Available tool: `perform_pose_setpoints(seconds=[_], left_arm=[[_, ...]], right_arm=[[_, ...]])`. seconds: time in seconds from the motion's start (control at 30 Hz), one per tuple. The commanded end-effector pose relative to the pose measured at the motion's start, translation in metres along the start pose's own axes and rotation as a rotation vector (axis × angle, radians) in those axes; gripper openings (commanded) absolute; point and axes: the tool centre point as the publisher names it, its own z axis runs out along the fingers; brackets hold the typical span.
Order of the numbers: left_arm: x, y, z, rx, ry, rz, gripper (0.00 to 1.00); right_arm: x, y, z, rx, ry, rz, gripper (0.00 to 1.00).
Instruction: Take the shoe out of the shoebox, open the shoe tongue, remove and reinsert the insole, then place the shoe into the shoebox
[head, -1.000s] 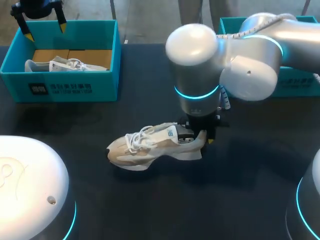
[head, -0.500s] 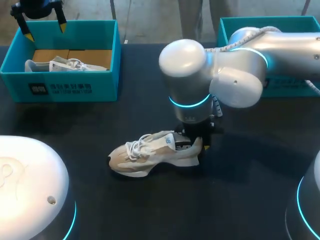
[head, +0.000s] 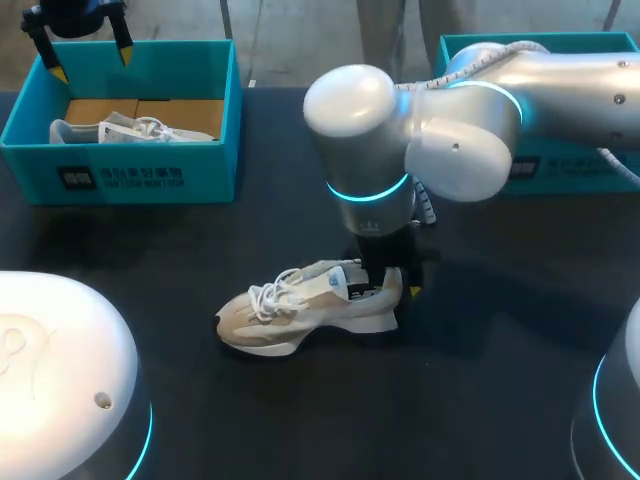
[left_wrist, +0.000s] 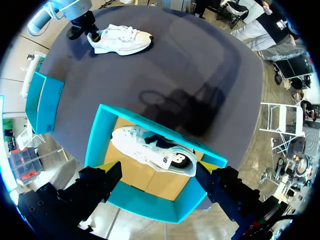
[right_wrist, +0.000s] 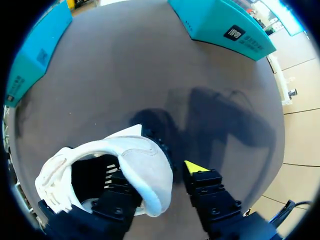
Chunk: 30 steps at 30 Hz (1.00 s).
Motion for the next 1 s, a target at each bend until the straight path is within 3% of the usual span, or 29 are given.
perform_pose_setpoints(seconds=[0.03, 0.07, 0.13, 0.4, 0.57, 0.87, 1.0], left_arm=[[0.000, 0.000, 0.000, -0.001, 0.001, 0.000, 1.00], [0.000, 0.000, 0.000, -0.001, 0.001, 0.000, 1.00], [0.000, 0.000, 0.000, -0.001, 0.001, 0.000, 1.00], [0.000, 0.000, 0.000, -0.001, 0.001, 0.000, 1.00], [0.000, 0.000, 0.000, -0.001, 0.001, 0.000, 1.00], [0.000, 0.000, 0.000, -0.001, 0.001, 0.000, 1.00], [0.000, 0.000, 0.000, -0.001, 0.001, 0.000, 1.00]], right_arm=[[-0.007, -0.009, -0.019, -0.026, 0.013, 0.228, 0.73], [-0.008, -0.009, -0.022, -0.027, 0.022, 0.219, 0.88], [-0.009, -0.010, -0.031, -0.035, 0.040, 0.194, 1.00], [-0.010, -0.014, -0.064, -0.095, 0.096, 0.002, 1.00], [-0.011, -0.015, -0.086, -0.164, 0.181, -0.216, 1.00], [0.000, -0.011, -0.105, -0.315, 0.307, -0.572, 1.00], [0.009, -0.008, -0.110, -0.331, 0.405, -0.750, 1.00]])
